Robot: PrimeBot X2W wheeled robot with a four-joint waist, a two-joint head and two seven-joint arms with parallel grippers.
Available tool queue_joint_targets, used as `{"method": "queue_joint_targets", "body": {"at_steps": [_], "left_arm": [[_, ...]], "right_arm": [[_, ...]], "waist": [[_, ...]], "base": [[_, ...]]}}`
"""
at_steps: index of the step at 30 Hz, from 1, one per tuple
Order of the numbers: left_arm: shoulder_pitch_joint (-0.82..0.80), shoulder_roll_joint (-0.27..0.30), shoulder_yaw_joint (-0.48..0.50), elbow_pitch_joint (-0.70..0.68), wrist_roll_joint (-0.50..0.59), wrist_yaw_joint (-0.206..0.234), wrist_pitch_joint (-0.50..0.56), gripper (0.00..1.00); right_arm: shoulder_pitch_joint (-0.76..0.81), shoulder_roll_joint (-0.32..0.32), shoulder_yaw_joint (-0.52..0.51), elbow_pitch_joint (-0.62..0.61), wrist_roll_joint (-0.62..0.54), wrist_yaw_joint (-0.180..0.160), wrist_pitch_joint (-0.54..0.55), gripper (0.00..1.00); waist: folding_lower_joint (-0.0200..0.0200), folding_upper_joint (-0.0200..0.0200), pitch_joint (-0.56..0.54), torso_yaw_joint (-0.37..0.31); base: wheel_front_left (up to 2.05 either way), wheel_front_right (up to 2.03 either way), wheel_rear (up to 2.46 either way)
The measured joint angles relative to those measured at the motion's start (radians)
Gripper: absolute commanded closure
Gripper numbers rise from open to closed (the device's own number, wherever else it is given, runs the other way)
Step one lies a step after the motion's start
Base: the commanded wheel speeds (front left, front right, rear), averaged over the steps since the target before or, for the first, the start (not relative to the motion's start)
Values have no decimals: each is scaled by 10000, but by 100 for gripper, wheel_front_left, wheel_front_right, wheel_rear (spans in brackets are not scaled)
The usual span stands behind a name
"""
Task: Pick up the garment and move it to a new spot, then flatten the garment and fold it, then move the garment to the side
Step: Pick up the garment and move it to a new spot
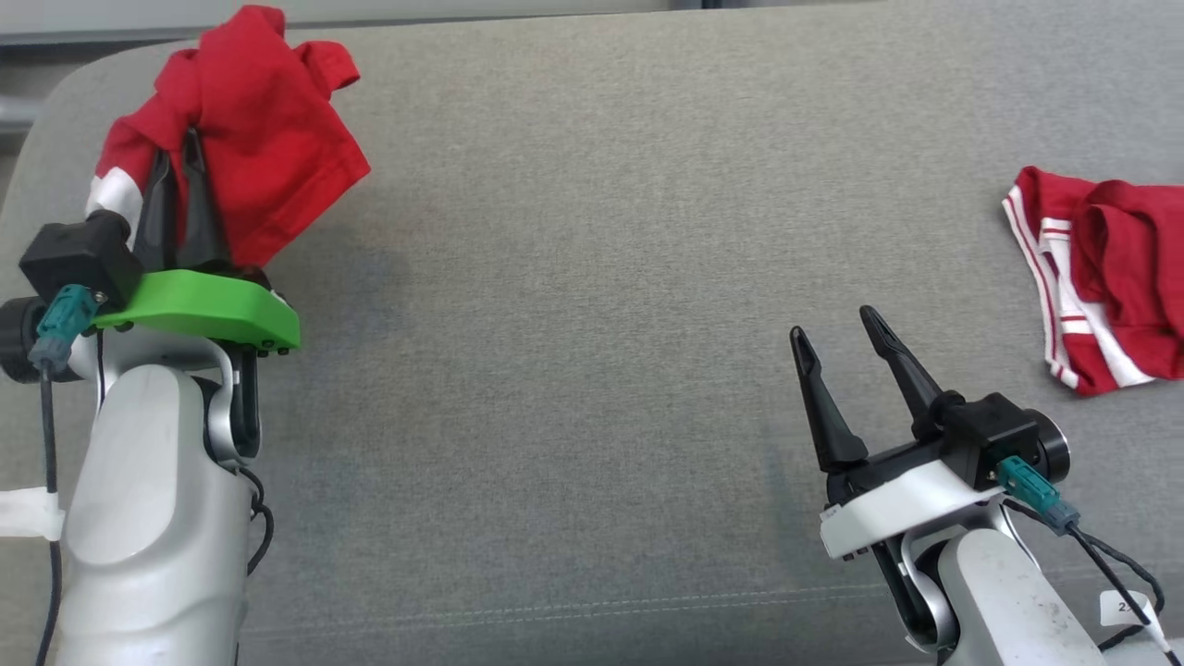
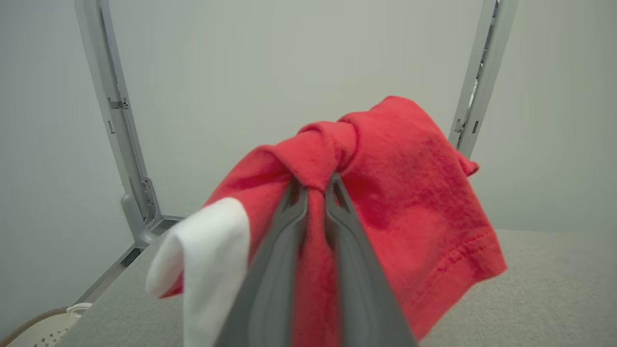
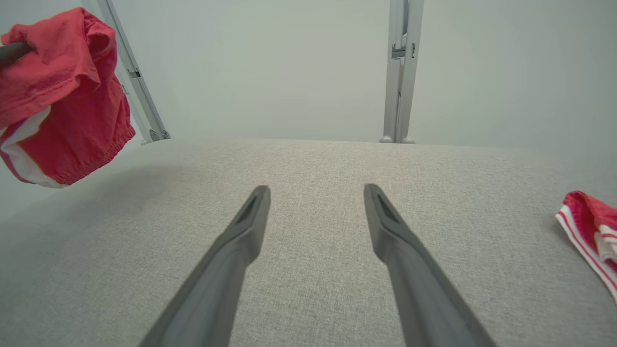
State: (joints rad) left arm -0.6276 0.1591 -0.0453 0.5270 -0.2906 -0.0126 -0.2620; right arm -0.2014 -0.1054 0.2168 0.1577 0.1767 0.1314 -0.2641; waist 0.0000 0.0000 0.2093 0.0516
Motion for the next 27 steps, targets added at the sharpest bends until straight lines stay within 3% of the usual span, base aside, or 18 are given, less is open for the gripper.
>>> {"method": "queue_joint_targets", "body": {"at_steps": [17,27], "left_arm": [[662,-788,-815,-1371,-251,362,773,100],[570,-1078,-2280,-468,-468,497,1145,100]], "right_arm": [[66,362,-362,-355,153,0,0,0],[-9,481,-309,-437,190,0,0,0]], "waist": [[0,0,-374,-2319],[0,0,-14,-3470]], "base": [[0,0,0],[0,0,0]]}}
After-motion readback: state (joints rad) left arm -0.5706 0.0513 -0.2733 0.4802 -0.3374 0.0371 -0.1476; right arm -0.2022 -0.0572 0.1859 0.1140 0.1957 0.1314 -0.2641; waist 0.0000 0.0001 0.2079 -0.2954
